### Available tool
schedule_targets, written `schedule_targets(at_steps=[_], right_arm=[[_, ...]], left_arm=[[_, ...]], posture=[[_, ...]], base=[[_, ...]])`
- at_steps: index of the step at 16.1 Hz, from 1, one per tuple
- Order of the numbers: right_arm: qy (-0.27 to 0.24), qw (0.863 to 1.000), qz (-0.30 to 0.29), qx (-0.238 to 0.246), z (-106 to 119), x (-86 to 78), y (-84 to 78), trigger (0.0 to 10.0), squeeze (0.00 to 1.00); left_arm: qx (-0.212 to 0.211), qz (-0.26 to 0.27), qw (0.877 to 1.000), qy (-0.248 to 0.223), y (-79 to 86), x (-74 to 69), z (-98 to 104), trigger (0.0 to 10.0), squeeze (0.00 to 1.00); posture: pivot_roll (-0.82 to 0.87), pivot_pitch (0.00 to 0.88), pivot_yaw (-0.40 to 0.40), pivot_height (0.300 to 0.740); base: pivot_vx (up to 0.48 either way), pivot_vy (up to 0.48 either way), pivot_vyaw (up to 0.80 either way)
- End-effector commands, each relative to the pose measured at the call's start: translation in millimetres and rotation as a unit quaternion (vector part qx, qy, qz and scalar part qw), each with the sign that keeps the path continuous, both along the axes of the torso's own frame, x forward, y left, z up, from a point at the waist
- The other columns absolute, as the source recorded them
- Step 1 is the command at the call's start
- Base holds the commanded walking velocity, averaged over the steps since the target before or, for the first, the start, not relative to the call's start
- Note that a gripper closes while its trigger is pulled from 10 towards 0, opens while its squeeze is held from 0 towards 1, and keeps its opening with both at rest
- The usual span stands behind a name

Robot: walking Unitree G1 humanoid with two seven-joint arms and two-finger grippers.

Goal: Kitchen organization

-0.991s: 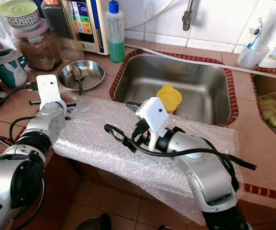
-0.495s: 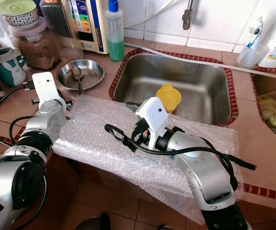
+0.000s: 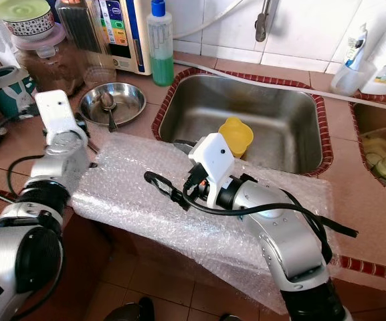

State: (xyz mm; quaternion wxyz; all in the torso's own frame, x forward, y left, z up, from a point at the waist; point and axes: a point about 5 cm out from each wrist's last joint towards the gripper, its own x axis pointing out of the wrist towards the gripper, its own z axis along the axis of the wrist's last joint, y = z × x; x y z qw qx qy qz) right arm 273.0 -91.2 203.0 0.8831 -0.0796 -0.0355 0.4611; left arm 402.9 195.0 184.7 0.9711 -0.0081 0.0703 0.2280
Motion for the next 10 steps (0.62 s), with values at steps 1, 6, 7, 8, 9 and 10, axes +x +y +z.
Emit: schedule_targets(at_steps=[1, 6, 7, 8, 9, 10], right_arm=[[-0.003, 1.000, 0.001, 0.000, 1, -0.4, 0.2, 10.0, 0.00], [-0.001, 1.000, 0.001, 0.000, 1, -1.8, -0.4, 10.0, 0.00], [-0.001, 1.000, 0.001, 0.001, 1, -2.0, -0.5, 10.0, 0.00], [-0.001, 1.000, 0.001, 0.001, 1, -2.1, -0.6, 10.0, 0.00], [-0.001, 1.000, 0.000, 0.001, 1, -2.3, -0.9, 10.0, 0.00], [-0.001, 1.000, 0.000, 0.001, 2, -3.1, -1.2, 10.0, 0.00]], left_arm=[[0.005, 0.013, 1.000, -0.001, 8.5, 0.5, 4, 10.0, 1.00], [0.006, 0.020, 1.000, 0.000, 23.4, 1.6, 9, 10.0, 1.00], [0.010, 0.012, 1.000, 0.002, 22.7, 2.3, 9, 10.0, 1.00], [0.014, 0.008, 1.000, 0.006, 21.8, 2.6, 8, 10.0, 1.00], [0.016, 0.000, 1.000, 0.008, 19.8, 2.9, 6, 10.0, 1.00], [0.010, -0.006, 1.000, 0.010, 18.1, 3.1, 4, 10.0, 1.00]], posture=[[-0.06, 0.146, 0.020, 0.740], [-0.07, 0.155, 0.016, 0.740], [-0.07, 0.156, 0.015, 0.740], [-0.07, 0.156, 0.015, 0.740], [-0.07, 0.159, 0.013, 0.740], [-0.08, 0.161, 0.011, 0.740]], base=[[0.000, 0.000, 0.00], [0.000, 0.000, 0.00], [0.000, 0.000, 0.00], [0.000, 0.000, 0.00], [0.000, 0.000, 0.00], [0.000, 0.000, 0.00]])
